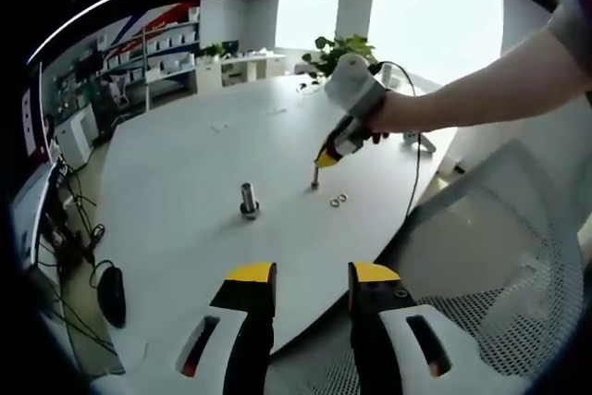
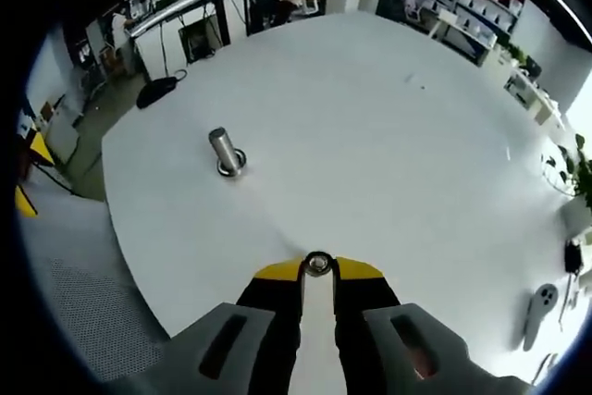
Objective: Place the washer onto the threaded stud by aligning its center hole with the stud, sliding it down to the base, and recovering from edge contact or off-axis alignment until the washer reaches the visible bottom stop.
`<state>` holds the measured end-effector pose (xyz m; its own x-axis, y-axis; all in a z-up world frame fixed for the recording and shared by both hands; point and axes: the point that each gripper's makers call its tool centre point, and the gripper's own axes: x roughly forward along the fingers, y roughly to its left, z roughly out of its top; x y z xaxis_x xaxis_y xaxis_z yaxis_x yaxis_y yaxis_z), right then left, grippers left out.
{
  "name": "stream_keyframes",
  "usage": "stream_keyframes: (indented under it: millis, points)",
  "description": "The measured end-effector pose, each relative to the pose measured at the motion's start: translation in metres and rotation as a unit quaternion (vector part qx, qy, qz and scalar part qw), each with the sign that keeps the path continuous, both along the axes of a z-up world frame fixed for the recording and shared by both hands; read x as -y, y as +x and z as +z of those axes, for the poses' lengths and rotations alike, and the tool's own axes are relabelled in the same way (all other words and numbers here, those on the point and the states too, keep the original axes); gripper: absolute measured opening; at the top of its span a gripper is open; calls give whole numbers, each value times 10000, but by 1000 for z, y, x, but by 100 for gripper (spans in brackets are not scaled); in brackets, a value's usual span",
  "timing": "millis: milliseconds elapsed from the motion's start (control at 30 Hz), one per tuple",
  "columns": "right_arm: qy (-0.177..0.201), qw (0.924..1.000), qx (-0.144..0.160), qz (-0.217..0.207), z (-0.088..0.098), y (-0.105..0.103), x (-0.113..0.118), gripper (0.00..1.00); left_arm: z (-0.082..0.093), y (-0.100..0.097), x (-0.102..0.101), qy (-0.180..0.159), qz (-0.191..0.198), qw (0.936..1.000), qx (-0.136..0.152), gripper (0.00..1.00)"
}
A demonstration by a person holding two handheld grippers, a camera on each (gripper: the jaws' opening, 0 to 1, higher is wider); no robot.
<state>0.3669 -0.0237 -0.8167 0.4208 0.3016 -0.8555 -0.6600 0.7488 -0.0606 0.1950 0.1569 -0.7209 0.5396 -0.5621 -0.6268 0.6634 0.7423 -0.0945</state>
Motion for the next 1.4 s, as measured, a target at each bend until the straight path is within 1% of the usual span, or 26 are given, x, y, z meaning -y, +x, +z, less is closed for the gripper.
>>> stream_keyframes:
  millis: [133,267,367,500,767,867,933,967,1033,1167,1267,1300,1333,1400]
  points:
    - [-35,10000,-28,40,-2,-1,-1,13,0,0,0,6,6,10000,-1,29]
    - [44,10000,-34,-48,-4,2,-1,14,0,0,-1,12,16,10000,2,29]
    - [-33,10000,-94,-5,-9,2,-1,14,-1,0,-2,19,38,10000,-14,29]
    - [-66,9999,-115,15,-12,2,-1,14,-1,0,-2,28,31,10000,-24,29]
    - [-147,9996,-256,46,-26,1,0,14,-3,0,-2,40,48,10000,-48,29]
    - [-197,9992,-355,6,-34,0,1,14,-3,0,-3,42,57,10000,-67,29]
    - [-286,9987,-419,56,-41,-1,3,14,-3,0,-2,25,54,10000,-61,29]
    - [-423,9978,-504,117,-44,-4,6,14,-3,0,-2,21,50,10000,-62,29]
    - [-421,9978,-487,126,-45,-2,5,14,-3,0,-2,20,42,10000,-66,29]
    - [-417,9976,-547,49,-49,-3,5,14,-2,0,-2,8,57,10000,-61,29]
    - [-496,9973,-531,58,-53,-4,5,14,-3,-1,-1,-2,32,10000,-71,29]
    - [-440,9978,-498,-13,-52,-4,5,14,-3,-1,-1,-3,7,10000,-90,29]
    - [-407,9977,-544,-81,-53,-4,5,14,-4,-2,0,1,-9,9999,-104,29]
    - [-325,9979,-545,-154,-52,-3,6,14,-4,-2,1,2,-31,9999,-100,29]
